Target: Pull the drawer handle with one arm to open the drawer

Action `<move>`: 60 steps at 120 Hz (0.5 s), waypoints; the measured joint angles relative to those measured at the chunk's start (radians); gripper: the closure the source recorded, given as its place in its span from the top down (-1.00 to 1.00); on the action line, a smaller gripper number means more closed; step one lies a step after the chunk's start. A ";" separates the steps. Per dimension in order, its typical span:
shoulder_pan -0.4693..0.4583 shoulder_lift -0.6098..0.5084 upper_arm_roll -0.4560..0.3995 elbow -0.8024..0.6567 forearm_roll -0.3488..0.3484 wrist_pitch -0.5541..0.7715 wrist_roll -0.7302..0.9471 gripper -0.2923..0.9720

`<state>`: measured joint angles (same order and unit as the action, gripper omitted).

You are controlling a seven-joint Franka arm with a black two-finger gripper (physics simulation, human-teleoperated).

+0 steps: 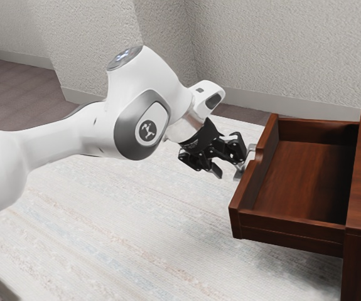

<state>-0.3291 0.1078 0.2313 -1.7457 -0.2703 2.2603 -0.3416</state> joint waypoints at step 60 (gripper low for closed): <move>-0.017 -0.019 -0.001 0.003 0.000 0.002 0.003 0.10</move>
<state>-0.3458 0.0884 0.2305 -1.7427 -0.2705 2.2622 -0.3388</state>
